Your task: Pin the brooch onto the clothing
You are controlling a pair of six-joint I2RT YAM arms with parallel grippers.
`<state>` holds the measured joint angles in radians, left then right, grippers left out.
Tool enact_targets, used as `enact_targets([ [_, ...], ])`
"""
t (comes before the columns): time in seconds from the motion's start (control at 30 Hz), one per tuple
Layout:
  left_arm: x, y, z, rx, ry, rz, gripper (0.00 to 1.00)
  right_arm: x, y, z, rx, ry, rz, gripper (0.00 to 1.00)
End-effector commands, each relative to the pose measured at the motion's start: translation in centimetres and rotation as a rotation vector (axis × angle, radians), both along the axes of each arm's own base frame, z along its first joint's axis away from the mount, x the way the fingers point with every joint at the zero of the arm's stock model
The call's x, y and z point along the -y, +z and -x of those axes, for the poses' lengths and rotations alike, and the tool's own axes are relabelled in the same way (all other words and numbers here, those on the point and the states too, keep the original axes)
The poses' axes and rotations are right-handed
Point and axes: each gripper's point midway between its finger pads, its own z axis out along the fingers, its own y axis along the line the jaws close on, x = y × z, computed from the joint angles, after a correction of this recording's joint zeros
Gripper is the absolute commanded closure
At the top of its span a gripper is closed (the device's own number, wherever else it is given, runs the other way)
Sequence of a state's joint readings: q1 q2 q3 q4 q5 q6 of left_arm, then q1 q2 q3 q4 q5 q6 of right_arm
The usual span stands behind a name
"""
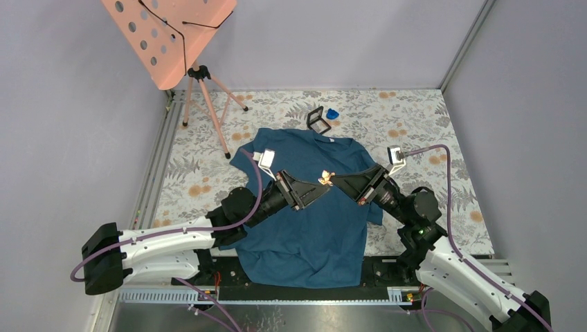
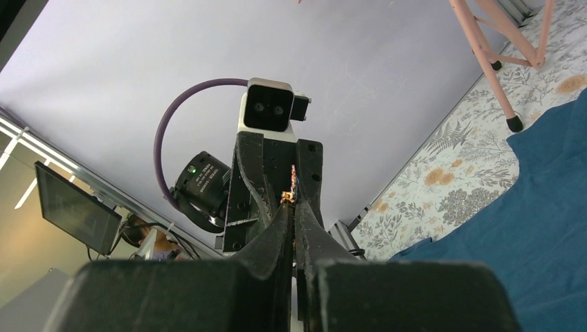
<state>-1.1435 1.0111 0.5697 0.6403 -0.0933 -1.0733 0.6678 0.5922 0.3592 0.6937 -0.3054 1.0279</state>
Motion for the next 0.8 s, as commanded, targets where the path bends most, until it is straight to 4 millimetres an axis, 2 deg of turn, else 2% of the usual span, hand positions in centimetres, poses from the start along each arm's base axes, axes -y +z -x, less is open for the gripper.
enact_targets([
  [0.0,-0.4,2.4,-0.1,0.030,0.005,0.087,0.74,0.1,1.2,1.0,0.048,0.028,-0.034,1.00],
  [0.2,-0.3,2.2,-0.3,0.024,0.014,0.083,0.81,0.0,1.1,1.2,0.045,0.040,-0.033,1.00],
  [0.33,0.0,2.4,-0.6,0.025,0.020,0.062,0.98,0.1,0.7,1.2,0.034,0.040,-0.029,1.00],
  [0.4,0.2,2.2,-0.6,0.033,0.017,0.041,1.00,0.2,0.4,1.2,0.022,0.034,-0.024,0.98],
  [0.47,0.0,1.7,-0.8,0.034,0.031,0.015,1.00,0.4,0.0,1.2,0.010,0.025,-0.011,0.80],
  [0.5,-0.3,1.4,-1.0,0.033,0.042,0.001,1.00,0.5,-0.3,1.1,0.001,0.017,0.001,0.66],
  [0.6,-1.4,0.4,-1.5,0.031,0.072,-0.036,1.00,1.0,-1.7,1.1,-0.026,-0.018,0.039,0.37],
  [0.67,-2.0,0.0,-1.4,0.051,0.065,-0.080,1.00,1.4,-3.3,1.0,-0.066,-0.038,0.075,0.25],
  [0.77,-2.5,-1.1,-0.7,0.114,0.013,-0.189,1.00,1.9,-4.3,1.3,-0.078,-0.054,0.139,0.17],
])
